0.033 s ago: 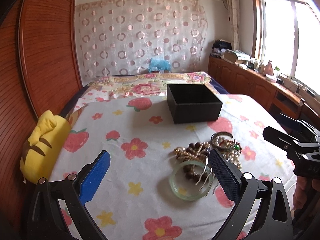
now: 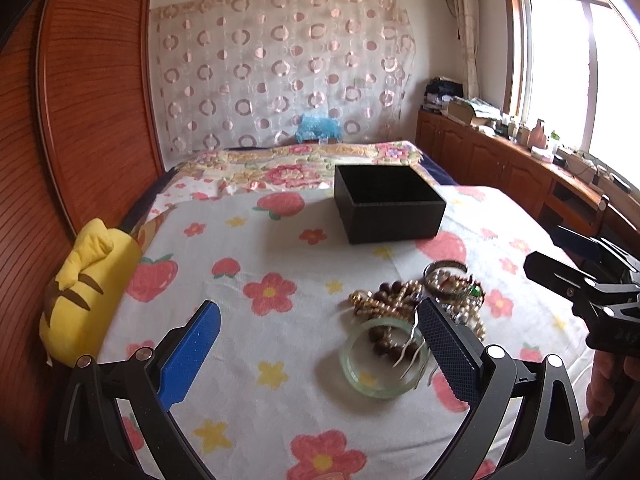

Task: Organize jewelry
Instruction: 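Lower the right gripper onto the purple-flower hair combs and close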

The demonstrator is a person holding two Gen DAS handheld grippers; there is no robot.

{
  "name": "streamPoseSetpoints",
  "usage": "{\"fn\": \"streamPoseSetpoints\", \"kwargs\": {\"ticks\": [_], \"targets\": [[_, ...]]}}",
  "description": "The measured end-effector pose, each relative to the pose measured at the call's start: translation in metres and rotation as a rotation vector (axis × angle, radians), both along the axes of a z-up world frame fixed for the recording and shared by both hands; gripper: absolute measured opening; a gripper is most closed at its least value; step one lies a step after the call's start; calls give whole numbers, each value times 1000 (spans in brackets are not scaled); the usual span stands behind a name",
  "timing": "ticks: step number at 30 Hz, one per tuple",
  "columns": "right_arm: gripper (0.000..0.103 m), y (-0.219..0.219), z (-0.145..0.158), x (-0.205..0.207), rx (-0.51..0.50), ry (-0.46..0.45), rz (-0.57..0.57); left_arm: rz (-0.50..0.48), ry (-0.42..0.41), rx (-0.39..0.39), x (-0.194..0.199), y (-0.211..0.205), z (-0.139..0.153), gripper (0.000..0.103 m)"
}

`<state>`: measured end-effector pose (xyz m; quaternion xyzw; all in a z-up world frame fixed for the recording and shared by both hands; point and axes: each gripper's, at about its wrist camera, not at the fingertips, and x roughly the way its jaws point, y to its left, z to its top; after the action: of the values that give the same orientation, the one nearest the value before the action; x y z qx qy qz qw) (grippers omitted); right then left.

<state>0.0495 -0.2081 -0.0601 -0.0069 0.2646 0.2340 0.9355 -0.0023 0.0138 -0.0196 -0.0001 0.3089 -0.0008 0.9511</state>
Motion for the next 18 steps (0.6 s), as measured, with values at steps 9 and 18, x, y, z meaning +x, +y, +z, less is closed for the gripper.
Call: {"fn": "streamPoseSetpoints", "kwargs": {"ticks": [9,18], "targets": [[60,28,-23,18,-70,112,150,-22,54,12,4,7,-21,95],[30,56,-43,42,-117,221,280,-32,113,11,11,10,-36,95]]}}
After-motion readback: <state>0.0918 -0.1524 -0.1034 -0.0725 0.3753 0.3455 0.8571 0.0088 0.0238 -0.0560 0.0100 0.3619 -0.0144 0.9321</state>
